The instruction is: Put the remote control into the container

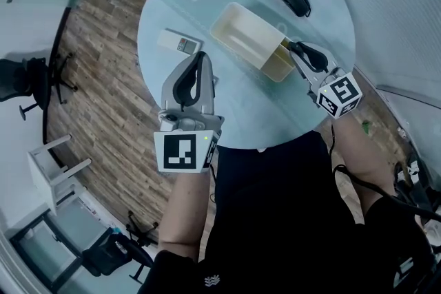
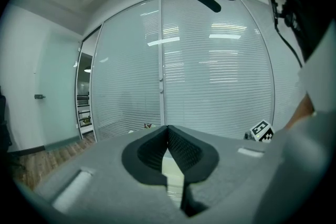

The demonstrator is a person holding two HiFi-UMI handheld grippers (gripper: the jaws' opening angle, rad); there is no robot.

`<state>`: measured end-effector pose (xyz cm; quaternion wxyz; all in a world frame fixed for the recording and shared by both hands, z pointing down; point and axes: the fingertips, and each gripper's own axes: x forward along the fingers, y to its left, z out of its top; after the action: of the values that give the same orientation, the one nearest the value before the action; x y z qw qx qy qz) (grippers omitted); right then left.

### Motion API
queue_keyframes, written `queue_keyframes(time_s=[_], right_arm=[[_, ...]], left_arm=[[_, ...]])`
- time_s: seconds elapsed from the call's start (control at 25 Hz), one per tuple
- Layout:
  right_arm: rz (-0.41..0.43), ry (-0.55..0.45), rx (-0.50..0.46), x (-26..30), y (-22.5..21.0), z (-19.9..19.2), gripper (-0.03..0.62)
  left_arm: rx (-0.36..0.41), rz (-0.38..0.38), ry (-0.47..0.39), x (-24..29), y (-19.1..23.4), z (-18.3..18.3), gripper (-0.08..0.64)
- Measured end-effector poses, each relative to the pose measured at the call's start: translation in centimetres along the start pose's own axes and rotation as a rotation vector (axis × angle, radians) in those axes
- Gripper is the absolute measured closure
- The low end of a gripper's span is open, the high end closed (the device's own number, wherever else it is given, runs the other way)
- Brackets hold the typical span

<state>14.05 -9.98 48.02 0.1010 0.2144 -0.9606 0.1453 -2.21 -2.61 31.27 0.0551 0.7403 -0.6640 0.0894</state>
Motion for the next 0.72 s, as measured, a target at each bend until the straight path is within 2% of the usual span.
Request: queue_keyframes(time_s=[0.36, 0.56, 0.72], right_arm=[[-0.056, 0.027, 0.025, -0.3, -0.3, -0.2, 0.495], [-0.063, -0.037, 0.017, -0.7, -0.1, 3.0, 0.497], [-0.058, -0.089, -0.018, -1.5, 0.5, 7.1, 0.497]], left_arm=[[0.029, 0.016, -0.025, -1.9, 0.7, 2.7, 0.558], [0.031, 0.017, -0.052, -2.2, 0.5, 4.4, 0.558], [0.041, 0.009, -0.101, -2.3, 0.1, 7.0, 0.558]])
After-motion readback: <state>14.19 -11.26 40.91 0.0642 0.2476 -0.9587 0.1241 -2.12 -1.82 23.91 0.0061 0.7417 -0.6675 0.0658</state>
